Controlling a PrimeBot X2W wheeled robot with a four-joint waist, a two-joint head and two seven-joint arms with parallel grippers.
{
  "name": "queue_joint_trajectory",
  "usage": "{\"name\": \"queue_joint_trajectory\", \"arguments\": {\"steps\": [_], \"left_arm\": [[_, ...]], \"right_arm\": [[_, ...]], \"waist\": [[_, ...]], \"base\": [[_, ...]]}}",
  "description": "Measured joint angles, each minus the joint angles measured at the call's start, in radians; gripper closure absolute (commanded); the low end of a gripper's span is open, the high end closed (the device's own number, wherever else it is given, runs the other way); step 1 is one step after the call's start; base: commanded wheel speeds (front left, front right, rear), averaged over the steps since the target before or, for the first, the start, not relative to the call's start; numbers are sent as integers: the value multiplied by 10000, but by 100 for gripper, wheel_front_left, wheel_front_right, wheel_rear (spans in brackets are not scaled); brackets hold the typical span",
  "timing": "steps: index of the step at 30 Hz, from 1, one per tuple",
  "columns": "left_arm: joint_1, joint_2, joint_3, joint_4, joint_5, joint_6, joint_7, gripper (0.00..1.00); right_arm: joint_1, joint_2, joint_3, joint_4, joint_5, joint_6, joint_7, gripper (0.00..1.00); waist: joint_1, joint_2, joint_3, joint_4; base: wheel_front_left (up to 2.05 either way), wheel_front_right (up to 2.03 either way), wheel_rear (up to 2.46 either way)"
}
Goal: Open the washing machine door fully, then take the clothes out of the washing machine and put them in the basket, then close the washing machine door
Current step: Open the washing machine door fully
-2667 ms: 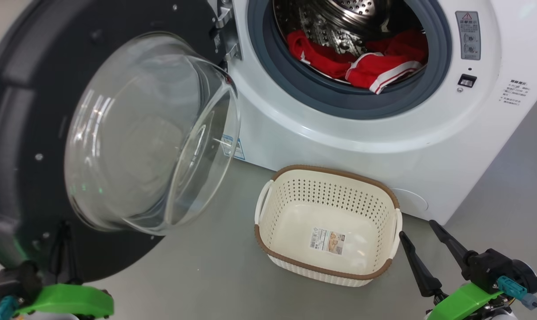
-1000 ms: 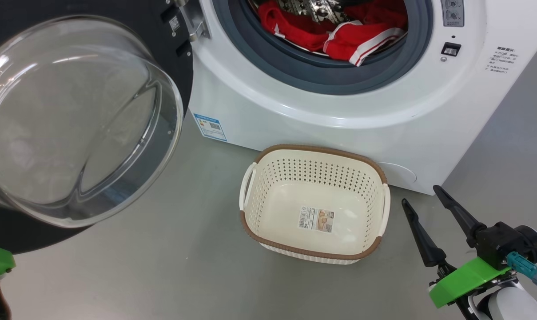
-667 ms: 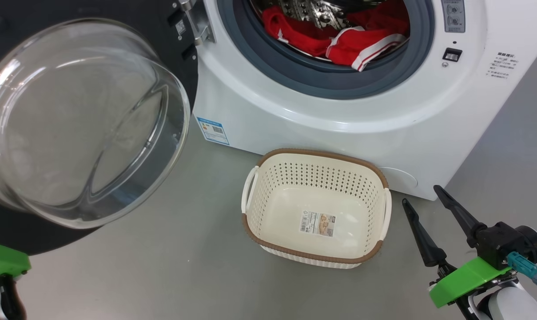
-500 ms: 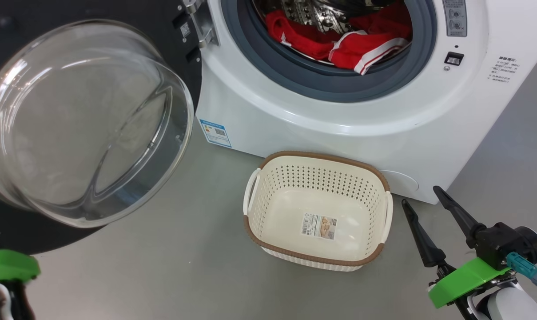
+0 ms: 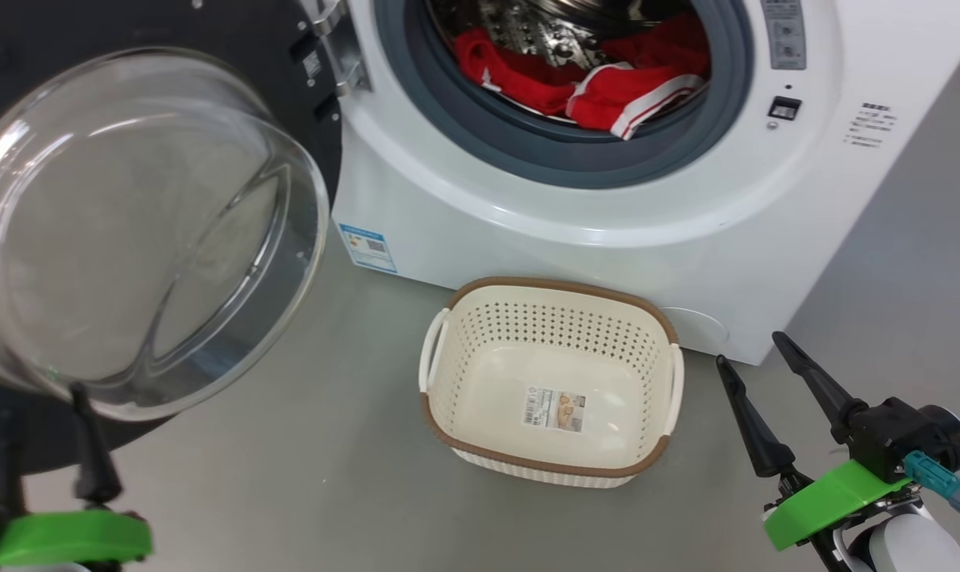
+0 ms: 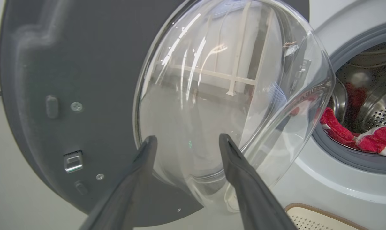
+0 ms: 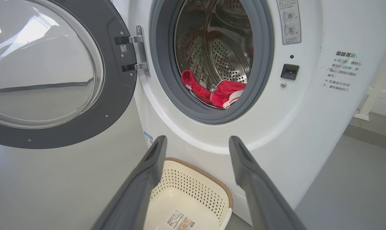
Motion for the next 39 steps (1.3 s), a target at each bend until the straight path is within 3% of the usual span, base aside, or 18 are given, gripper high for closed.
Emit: {"name": "queue_joint_trajectory", "arguments": {"steps": [8, 14, 24, 39], "left_arm": [[946, -58, -1837, -886, -255, -2, 2, 0], [1101, 284, -2846, -1114, -658, -4, 0, 0], [1238, 794, -3574, -1611, -1026, -4, 0, 0], [1875, 943, -3825, -2052, -1360, -4, 0, 0]], "right_arm": [[0, 65, -90, -8, 0, 0, -2, 0], [7, 157, -305, -4, 0, 0, -2, 0], [28, 230, -633, -58, 4, 0, -2, 0], [389, 374, -1281, -174, 40, 0, -2, 0]], "waist": [[0, 0, -3, -577], [0, 0, -24, -1180], [0, 0, -34, -2420], [0, 0, -205, -4207]], "base": [[0, 0, 0], [0, 0, 0], [0, 0, 0], [0, 0, 0]]}}
